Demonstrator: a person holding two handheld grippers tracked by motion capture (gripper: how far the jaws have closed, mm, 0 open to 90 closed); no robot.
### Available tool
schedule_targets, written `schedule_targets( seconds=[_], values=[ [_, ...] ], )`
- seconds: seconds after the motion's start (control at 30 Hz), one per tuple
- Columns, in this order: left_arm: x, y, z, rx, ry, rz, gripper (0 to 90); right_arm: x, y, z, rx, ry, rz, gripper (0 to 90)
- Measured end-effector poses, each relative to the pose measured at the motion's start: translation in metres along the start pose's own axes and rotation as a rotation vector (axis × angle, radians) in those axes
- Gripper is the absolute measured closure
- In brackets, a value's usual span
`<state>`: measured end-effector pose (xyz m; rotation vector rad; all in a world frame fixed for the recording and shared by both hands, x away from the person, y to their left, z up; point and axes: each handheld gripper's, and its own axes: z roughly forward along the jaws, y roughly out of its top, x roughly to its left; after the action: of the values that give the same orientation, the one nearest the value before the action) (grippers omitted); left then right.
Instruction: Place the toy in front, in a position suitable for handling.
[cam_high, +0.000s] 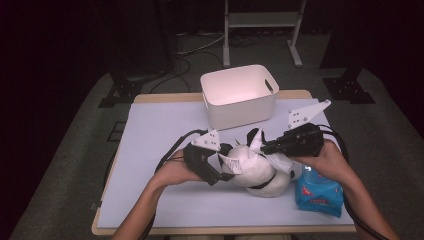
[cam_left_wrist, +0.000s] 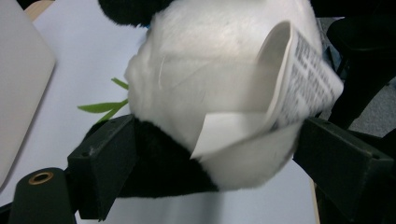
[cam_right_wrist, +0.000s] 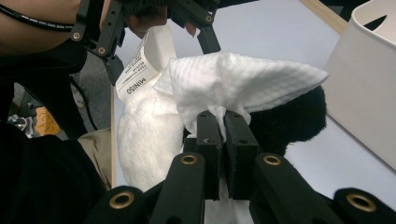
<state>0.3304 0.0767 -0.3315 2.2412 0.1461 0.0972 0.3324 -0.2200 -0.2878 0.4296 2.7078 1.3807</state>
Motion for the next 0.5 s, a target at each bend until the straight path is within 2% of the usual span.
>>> schedule_targets(
  seconds=[0.17, 0.33, 0.5],
  values=[
    [0.0032, -0.0063, 0.0018, 0.002, 0.008, -0.026, 12.1, -0.0017, -0.0046, -0.0065, -0.005, -0.012, 0.017, 85.2],
    [0.0054, -0.0093, 0.0039, 0.002, 0.002, -0.032, 11.9, -0.0026, -0.0075, -0.0092, -0.007, -0.015, 0.029, 85.2],
    [0.0066, -0.0108, 0.0033, 0.001, 0.004, -0.046, 11.9, -0.0026, -0.0068, -0.0085, -0.001, -0.009, 0.019, 85.2]
  ],
)
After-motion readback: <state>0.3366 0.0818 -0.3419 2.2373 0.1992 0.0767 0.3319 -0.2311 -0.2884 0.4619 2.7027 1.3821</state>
